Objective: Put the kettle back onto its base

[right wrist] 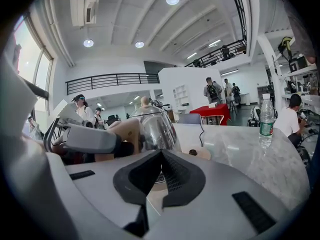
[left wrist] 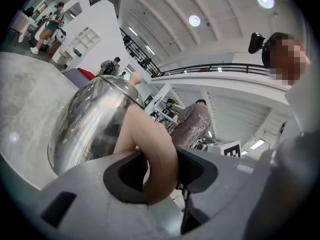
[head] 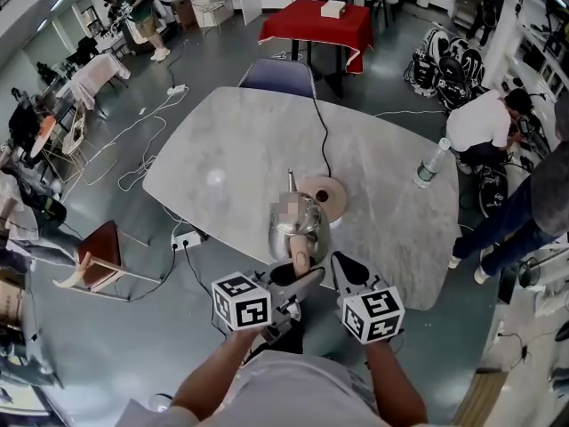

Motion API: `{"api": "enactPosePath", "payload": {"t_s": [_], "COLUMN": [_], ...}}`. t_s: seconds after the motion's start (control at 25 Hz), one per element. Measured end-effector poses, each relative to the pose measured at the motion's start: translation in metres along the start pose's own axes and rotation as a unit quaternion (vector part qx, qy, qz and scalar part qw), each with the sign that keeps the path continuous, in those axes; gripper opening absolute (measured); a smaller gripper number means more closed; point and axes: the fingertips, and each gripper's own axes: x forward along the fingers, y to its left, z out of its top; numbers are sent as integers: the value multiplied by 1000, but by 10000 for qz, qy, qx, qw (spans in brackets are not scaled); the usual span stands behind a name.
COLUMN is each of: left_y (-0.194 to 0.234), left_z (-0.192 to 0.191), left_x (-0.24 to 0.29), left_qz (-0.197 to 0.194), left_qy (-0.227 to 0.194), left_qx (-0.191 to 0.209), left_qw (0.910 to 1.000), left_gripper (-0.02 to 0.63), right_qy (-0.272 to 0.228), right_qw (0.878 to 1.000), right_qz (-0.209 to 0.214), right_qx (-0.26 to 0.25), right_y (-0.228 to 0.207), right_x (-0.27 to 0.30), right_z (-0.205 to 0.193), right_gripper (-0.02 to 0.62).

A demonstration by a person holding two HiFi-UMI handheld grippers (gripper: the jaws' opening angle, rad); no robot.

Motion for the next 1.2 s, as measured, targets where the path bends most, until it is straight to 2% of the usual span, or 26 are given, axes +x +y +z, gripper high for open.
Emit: {"api": "enactPosePath", "payload": {"t_s": [0.28, 0.6, 1.2], "left_y": [37, 60, 95], "left_z": [25, 47, 58], "left_x": [3, 24, 71], "left_qz": [-135, -481, -1050], "left_qy": [146, 360, 836], "left_qx": [57, 126, 303], "left_qw": [9998, 9981, 9905], "left_gripper": [164, 164, 164], "right_qy": [-22, -21, -93], "right_qw": [9998, 9984, 9912], "right_qz": [-187, -547, -1297], "right_qx": [46, 114, 242], "right_y": [-5, -21, -65], "right_x": [38, 55, 73], "right_z": [14, 25, 33], "right_gripper": [5, 5, 5]}}
